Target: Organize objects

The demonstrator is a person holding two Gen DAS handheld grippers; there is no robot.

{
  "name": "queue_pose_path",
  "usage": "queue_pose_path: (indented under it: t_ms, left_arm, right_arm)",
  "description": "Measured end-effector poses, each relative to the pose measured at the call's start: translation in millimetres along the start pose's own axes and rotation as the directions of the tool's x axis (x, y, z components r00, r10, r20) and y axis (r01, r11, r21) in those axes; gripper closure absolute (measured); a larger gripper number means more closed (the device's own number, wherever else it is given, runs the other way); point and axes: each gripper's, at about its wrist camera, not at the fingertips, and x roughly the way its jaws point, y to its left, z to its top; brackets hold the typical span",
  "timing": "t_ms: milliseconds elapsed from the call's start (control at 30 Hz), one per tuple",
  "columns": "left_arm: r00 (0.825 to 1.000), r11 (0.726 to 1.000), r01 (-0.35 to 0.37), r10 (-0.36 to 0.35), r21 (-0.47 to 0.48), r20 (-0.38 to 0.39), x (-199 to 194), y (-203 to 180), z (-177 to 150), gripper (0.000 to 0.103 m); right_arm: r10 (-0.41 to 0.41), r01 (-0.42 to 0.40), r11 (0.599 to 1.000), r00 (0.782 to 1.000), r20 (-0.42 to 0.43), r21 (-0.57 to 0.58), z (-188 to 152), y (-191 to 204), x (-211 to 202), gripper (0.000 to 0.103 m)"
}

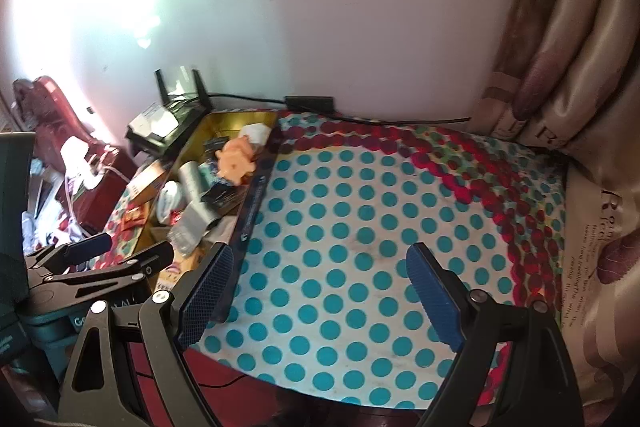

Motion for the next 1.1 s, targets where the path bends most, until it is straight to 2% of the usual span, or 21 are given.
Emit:
queue_pose_path:
  t_ms: [200,300,433,467,533,600,667,800,867,933,1100]
  left_arm:
    - [1.0,0.993,0.018,-0.019,0.118,0.009,15,-38,6,0.015]
    - [1.0,0.981,0.026,-0.029,0.191,0.008,23,-67,0,0.015]
    - [0.998,0.972,0.054,-0.043,0.23,-0.052,42,-98,-7,0.015]
    - [0.998,0.971,0.047,-0.035,0.236,-0.051,45,-104,-8,0.015]
    - [0.998,0.967,0.028,-0.011,0.252,-0.066,57,-119,-10,0.015]
    - [0.996,0.97,0.038,-0.015,0.239,-0.093,68,-133,-10,0.015]
    - [0.997,0.971,0.029,-0.01,0.236,-0.08,73,-146,-10,0.015]
    - [0.996,0.98,0.017,0.002,0.199,-0.093,84,-162,-7,0.015]
    - [0.995,0.983,0.007,0.011,0.182,-0.101,89,-165,-5,0.015]
    - [0.995,0.985,-0.007,0.025,0.173,-0.1,90,-166,-3,0.015]
    - [0.994,0.988,-0.03,0.046,0.15,-0.101,91,-166,0,0.015]
  right_arm:
    - [-0.085,0.086,0.995,0.996,-0.028,0.04,2,-25,6,0.016]
    - [-0.176,0.178,0.983,0.983,-0.052,0.048,-3,-52,10,0.014]
    - [-0.229,0.234,0.966,0.972,-0.06,0.108,-17,-116,17,0.008]
    - [-0.257,0.267,0.955,0.962,-0.086,0.127,-19,-138,27,0.007]
    - [-0.26,0.283,0.943,0.955,-0.139,0.178,-23,-183,47,0.007]
    - [-0.27,0.303,0.93,0.948,-0.171,0.209,-24,-217,66,0.007]
    - [-0.293,0.332,0.918,0.936,-0.195,0.216,-21,-247,85,0.007]
    - [-0.308,0.339,0.922,0.935,-0.178,0.185,-14,-279,115,0.007]
    - [-0.314,0.353,0.92,0.924,-0.217,0.17,-11,-293,136,0.007]
    - [-0.294,0.329,0.928,0.935,-0.2,0.175,-7,-303,148,0.007]
    - [-0.286,0.32,0.932,0.938,-0.196,0.172,-3,-315,175,0.007]
